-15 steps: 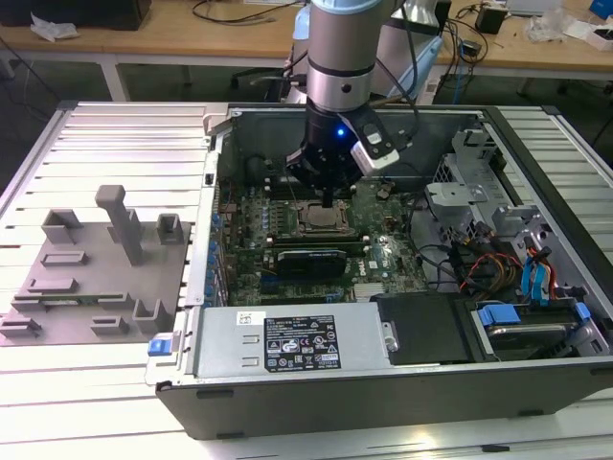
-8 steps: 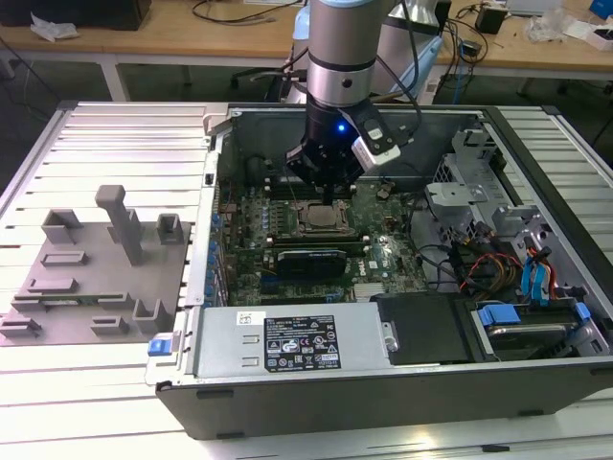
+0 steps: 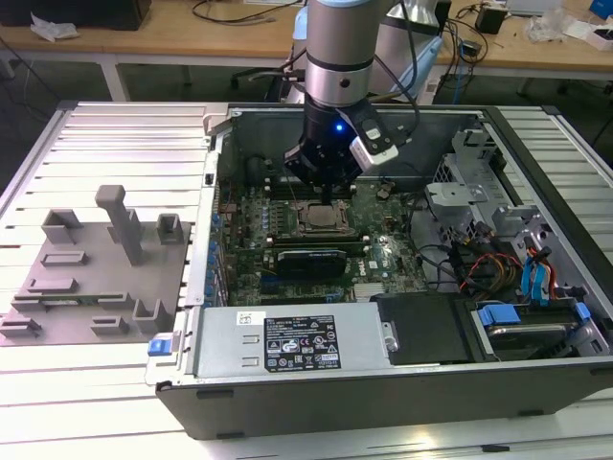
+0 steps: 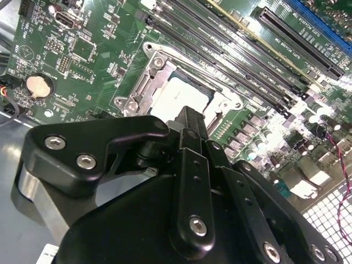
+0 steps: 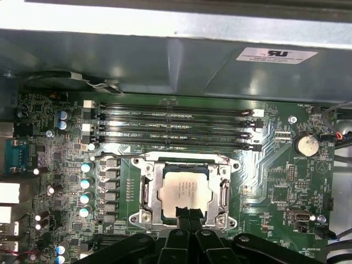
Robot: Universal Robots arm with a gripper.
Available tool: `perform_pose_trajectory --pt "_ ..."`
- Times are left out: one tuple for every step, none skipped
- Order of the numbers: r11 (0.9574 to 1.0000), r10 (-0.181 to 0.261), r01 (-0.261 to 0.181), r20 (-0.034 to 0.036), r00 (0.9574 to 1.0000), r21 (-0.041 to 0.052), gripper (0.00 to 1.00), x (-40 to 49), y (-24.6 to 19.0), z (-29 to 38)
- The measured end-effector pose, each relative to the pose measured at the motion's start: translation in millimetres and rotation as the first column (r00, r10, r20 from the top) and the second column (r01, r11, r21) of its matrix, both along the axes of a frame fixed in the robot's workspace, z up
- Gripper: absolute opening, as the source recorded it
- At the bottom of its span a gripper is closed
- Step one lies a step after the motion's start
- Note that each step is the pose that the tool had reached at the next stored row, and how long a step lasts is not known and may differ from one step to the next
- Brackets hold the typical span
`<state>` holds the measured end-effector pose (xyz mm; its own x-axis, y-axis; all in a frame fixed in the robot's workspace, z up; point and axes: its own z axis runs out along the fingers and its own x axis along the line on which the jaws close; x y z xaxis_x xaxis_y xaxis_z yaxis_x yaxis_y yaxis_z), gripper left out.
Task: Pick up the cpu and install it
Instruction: 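Install the first cpu locking lever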
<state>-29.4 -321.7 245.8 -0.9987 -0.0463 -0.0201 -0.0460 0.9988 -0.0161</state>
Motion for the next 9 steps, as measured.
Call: perform_pose_trajectory --pt "1.0000 0.000 0.000 0.0001 1.0000 0.0000 0.11 -1.8 0.0 0.0" --pt "1.0000 0.000 0.000 0.0001 1.0000 0.0000 0.11 -3.1 0.0 0.0" --pt "1.0000 0.000 0.000 0.0002 1.0000 0.0000 0.11 -4.6 0.1 0.0" --pt "1.0000 0.000 0.000 0.0006 1.0000 0.0000 0.11 -7.9 0.3 0.0" --pt "1.0000 0.000 0.000 0.0008 1.0000 0.0000 0.11 -10.8 0.5 0.0" --pt "1.0000 0.000 0.000 0.0009 1.0000 0.0000 0.11 -13.1 0.6 0.0" --pt "1.0000 0.000 0.000 0.0010 1.0000 0.0001 0.11 -15.1 0.7 0.0" --pt "1.0000 0.000 0.000 0.0011 1.0000 0.0000 0.11 -16.5 0.7 0.0" --pt "1.0000 0.000 0.000 0.0013 1.0000 0.0000 0.11 -17.5 0.8 0.0"
